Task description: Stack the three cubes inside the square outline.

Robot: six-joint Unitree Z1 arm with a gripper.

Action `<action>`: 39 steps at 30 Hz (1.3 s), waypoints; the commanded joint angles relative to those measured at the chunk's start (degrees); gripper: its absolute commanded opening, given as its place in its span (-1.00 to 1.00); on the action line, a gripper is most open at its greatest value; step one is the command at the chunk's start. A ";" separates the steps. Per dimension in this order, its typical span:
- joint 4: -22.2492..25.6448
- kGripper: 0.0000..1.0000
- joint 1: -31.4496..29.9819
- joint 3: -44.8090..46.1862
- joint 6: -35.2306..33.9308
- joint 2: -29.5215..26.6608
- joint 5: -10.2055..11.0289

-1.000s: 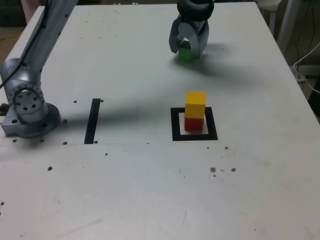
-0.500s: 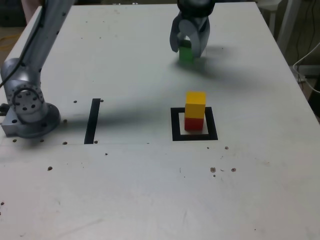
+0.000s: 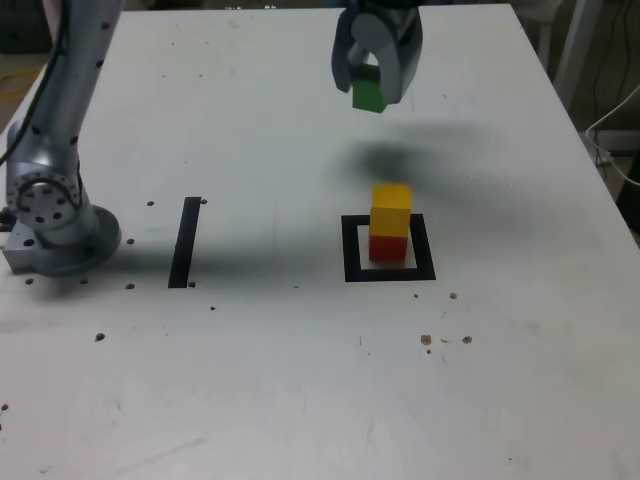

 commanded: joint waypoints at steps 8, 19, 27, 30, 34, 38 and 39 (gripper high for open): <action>5.44 -0.79 -7.04 1.78 -17.40 -6.03 -1.39; 5.80 -0.79 -13.03 1.63 -28.97 -8.93 -3.90; 6.15 -0.79 -16.94 1.27 -32.08 -8.56 -4.55; 6.39 -0.79 -18.58 1.18 -32.89 -8.56 -4.71; 6.58 -0.79 -20.96 1.62 -34.37 -8.75 -4.83; 6.65 -0.79 -23.12 2.11 -36.53 -8.56 -4.70; 6.64 -0.79 -23.54 2.14 -37.06 -8.42 -4.65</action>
